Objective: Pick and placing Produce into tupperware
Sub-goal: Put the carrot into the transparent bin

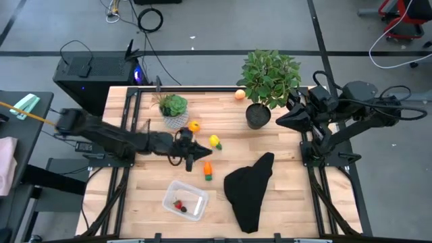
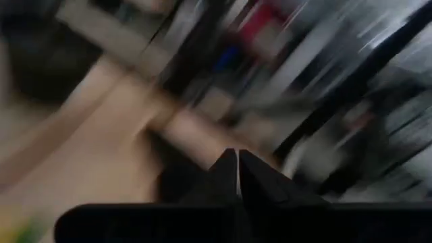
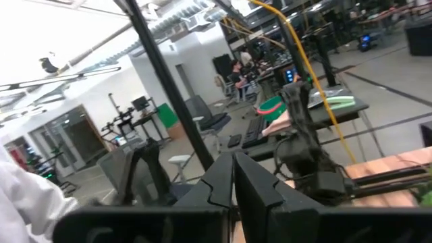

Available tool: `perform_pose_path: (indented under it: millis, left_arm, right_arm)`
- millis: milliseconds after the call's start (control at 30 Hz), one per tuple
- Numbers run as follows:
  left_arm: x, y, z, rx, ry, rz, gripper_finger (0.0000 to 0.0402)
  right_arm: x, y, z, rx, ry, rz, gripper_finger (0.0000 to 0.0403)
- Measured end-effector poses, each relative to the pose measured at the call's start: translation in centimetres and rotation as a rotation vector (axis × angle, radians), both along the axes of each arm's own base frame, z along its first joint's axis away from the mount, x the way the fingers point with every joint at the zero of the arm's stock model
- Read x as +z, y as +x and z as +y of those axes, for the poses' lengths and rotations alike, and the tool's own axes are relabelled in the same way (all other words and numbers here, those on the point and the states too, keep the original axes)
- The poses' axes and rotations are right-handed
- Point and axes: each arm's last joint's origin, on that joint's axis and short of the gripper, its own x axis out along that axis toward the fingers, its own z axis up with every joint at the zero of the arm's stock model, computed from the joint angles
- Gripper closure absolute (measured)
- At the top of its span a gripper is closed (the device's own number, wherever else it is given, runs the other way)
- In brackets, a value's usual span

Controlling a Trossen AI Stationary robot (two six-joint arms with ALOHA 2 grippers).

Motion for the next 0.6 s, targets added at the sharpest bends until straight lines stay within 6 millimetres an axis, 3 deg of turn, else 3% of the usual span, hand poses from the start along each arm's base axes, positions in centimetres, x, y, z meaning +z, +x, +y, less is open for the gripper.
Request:
perform_pose_path:
  millis: [100,167,233,367,467,600]
  left_arm:
    - [1.9,-0.9,1.0,0.126,-0.034,0.358,0.0395]
    - [3.1,-1.5,1.7,0.261,-0.12,0.501,0.0393]
    - [4.0,-1.5,2.3,0.332,-0.188,0.552,0.0382]
    - [4.6,-0.2,2.3,0.238,-0.282,0.514,0.034]
    - [4.0,0.9,1.9,0.162,-0.337,0.513,0.0294]
    - [1.5,1.7,1.2,0.147,-0.351,0.662,0.0221]
  right_arm:
    - [-0.1,0.3,0.0,-0.026,-0.009,0.006,0.038]
    - [-0.2,0.4,0.0,-0.035,-0.01,0.01,0.038]
    - [-0.2,0.7,0.1,-0.037,-0.019,0.014,0.038]
    - [-0.4,1.1,0.1,-0.054,-0.034,0.024,0.038]
    - [-0.5,1.3,0.2,-0.056,-0.05,0.025,0.038]
    - [-0.6,1.4,0.2,-0.056,-0.06,0.031,0.038]
